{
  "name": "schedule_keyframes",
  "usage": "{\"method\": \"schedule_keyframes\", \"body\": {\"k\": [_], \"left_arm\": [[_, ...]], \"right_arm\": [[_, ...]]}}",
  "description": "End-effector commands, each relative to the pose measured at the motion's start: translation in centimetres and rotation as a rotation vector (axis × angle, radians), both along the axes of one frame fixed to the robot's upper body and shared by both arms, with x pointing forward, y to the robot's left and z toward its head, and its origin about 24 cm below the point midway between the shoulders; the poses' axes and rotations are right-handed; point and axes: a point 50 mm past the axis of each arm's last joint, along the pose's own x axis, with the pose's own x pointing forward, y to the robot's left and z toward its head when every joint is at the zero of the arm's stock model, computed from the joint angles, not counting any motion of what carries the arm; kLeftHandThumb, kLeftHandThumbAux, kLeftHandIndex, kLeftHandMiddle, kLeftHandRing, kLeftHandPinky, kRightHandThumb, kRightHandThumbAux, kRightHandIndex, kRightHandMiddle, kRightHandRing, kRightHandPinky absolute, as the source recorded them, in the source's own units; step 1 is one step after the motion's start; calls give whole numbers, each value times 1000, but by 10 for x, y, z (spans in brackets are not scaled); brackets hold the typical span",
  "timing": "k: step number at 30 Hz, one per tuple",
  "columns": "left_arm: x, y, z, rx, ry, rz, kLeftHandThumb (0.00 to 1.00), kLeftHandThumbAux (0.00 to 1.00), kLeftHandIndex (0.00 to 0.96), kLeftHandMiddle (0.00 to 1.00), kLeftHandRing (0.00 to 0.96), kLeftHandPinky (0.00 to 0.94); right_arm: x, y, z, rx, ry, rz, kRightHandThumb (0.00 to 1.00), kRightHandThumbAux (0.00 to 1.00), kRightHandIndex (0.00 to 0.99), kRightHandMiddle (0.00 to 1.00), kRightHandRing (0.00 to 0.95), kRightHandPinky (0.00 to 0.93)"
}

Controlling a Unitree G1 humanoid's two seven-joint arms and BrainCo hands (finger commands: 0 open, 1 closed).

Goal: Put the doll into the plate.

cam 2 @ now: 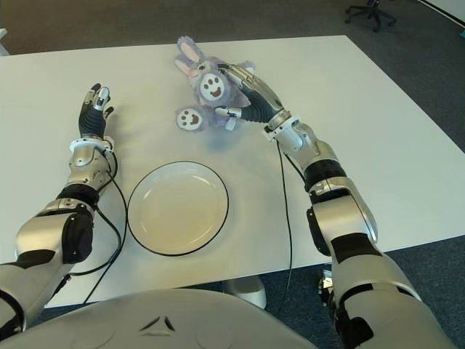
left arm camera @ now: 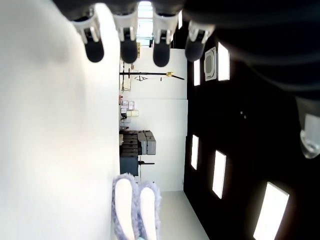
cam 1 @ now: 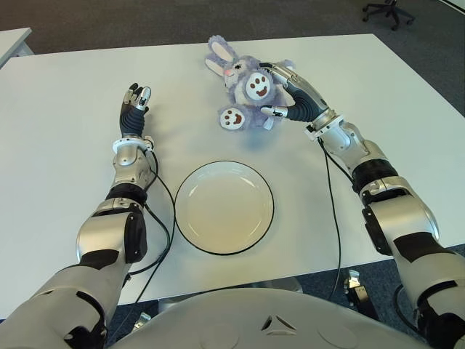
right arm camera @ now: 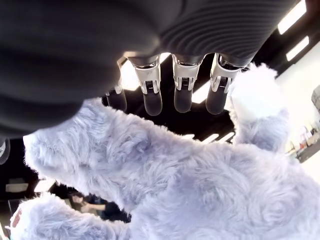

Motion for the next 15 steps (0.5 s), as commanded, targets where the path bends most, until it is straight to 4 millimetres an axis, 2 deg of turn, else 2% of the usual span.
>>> {"method": "schedule_keyframes", "body": {"k": [1, 15], "left_arm": [[-36, -14, -59, -74, 240, -16, 0, 397, 0, 98, 37, 0], [-35, -13, -58, -68, 241, -19, 0, 391, 0, 103, 37, 0]], "right_arm": [[-1, 0, -7, 40, 8, -28, 264, 242, 0, 0, 0, 0], [-1, 5, -7, 98, -14, -31, 266, 263, 0, 0, 0, 0]]}}
